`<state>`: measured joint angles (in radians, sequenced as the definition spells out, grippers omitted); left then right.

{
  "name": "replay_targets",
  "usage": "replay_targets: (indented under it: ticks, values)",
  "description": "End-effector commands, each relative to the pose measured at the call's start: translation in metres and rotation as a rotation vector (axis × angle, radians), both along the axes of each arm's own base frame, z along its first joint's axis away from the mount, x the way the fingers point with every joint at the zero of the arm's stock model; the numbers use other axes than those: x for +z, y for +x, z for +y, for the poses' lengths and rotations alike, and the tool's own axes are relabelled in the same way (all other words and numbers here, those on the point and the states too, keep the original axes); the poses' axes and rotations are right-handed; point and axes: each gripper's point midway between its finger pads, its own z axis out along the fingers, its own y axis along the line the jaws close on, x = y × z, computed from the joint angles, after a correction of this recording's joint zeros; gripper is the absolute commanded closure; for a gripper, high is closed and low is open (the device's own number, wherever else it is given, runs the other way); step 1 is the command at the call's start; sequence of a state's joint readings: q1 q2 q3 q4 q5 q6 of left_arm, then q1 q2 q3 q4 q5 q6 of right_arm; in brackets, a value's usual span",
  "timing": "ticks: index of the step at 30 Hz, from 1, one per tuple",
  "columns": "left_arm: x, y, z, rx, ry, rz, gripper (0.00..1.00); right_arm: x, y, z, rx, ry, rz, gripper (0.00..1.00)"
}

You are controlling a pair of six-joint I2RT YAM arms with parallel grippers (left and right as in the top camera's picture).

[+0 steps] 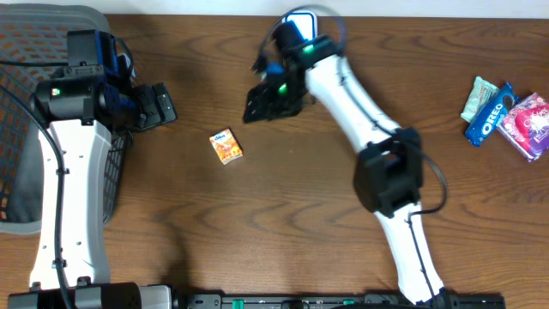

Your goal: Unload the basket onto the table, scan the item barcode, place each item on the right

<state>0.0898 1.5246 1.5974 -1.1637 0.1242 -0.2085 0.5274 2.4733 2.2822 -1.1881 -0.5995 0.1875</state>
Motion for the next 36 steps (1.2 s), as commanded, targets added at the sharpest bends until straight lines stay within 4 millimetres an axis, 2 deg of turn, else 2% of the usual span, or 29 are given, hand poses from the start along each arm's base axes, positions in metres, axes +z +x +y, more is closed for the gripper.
replay_targets:
  ticks: [1, 5, 8, 10, 12, 16, 17, 21, 24, 25, 27, 29, 33, 36]
  values:
    - [0.000, -0.001, 0.002, 0.001, 0.010, 0.001, 0.02, -0.014, -0.017, 0.026, 0.016, -0.013, 0.032, 0.44]
    - [0.000, -0.001, 0.002, 0.001, 0.010, 0.001, 0.02, -0.035, -0.021, 0.028, -0.037, -0.153, 0.001, 0.47]
    - [0.000, -0.001, 0.002, 0.001, 0.010, 0.001, 0.02, -0.041, -0.025, 0.037, -0.019, -0.175, -0.034, 0.48]
    - [0.000, -0.001, 0.002, 0.001, 0.010, 0.001, 0.02, -0.044, -0.027, 0.042, -0.009, -0.189, -0.049, 0.55]
    - [0.000, -0.001, 0.002, 0.001, 0.010, 0.001, 0.02, -0.050, -0.026, 0.038, -0.029, -0.235, -0.063, 0.65]
    - [0.000, -0.001, 0.002, 0.001, 0.010, 0.001, 0.02, -0.059, -0.026, 0.031, -0.064, -0.294, -0.056, 0.73]
    - [0.000, -0.001, 0.002, 0.001, 0.010, 0.001, 0.02, -0.065, -0.027, 0.029, -0.063, -0.302, -0.048, 0.78]
    - [0.000, -0.001, 0.002, 0.001, 0.010, 0.001, 0.02, -0.072, -0.028, 0.025, -0.067, -0.329, -0.041, 0.84]
    - [0.000, -0.001, 0.002, 0.001, 0.010, 0.001, 0.02, -0.074, -0.023, 0.016, -0.083, -0.373, -0.059, 0.89]
    - [0.000, -0.001, 0.002, 0.001, 0.010, 0.001, 0.02, -0.076, -0.022, 0.007, -0.108, -0.411, -0.059, 0.93]
    - [0.000, -0.001, 0.002, 0.001, 0.010, 0.001, 0.02, -0.075, -0.021, -0.008, -0.143, -0.473, -0.051, 0.98]
    - [0.000, -0.001, 0.002, 0.001, 0.010, 0.001, 0.02, -0.072, -0.020, -0.022, -0.164, -0.515, -0.042, 0.98]
    - [0.000, -0.001, 0.002, 0.001, 0.010, 0.001, 0.02, -0.049, -0.010, -0.051, -0.210, -0.563, -0.056, 0.93]
    - [0.000, -0.001, 0.002, 0.001, 0.010, 0.001, 0.02, -0.028, -0.004, -0.063, -0.240, -0.557, -0.074, 0.87]
